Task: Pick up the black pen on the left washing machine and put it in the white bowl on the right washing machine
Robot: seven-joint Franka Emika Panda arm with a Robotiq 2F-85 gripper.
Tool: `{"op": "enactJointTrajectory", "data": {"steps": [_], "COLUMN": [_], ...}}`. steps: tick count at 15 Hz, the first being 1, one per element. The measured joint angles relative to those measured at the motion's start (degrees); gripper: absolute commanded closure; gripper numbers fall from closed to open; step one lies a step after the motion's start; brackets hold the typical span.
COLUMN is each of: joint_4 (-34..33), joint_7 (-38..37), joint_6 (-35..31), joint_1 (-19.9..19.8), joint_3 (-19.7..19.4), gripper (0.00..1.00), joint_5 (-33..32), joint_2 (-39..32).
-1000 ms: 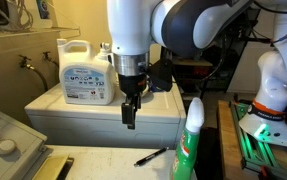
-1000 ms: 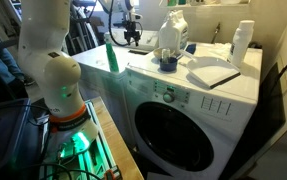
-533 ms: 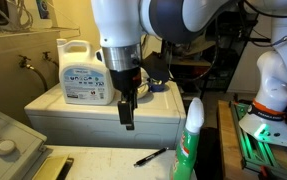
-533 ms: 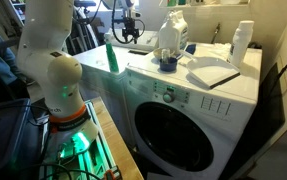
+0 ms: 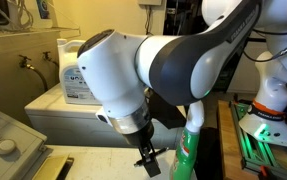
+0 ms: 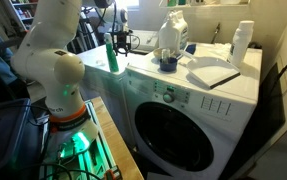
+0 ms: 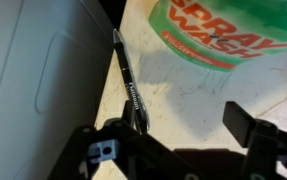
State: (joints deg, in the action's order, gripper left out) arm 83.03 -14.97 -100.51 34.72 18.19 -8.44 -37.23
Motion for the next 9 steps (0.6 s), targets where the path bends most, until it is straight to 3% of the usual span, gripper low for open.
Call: {"op": "enactJointTrajectory", "data": {"steps": [1, 2, 4, 7, 9], "joint_4": [-0.89, -1.74, -3.38, -5.34, -6.49], "joint_7": [0.78, 1.56, 2.89, 4.21, 5.10], "joint_6": [0.26, 0.28, 0.28, 0.29, 0.29], "joint_1": [0.63, 1.07, 1.87, 2.47, 2.48], "joint_3": [-0.53, -0.96, -2.03, -3.60, -4.48], "gripper": [0.18, 0.24, 0.24, 0.40, 0.58], "joint_5": [-0.29, -0.59, -1.62, -2.38, -2.40], "joint_2": [-0.96, -1.74, -3.16, -5.05, -6.27]}}
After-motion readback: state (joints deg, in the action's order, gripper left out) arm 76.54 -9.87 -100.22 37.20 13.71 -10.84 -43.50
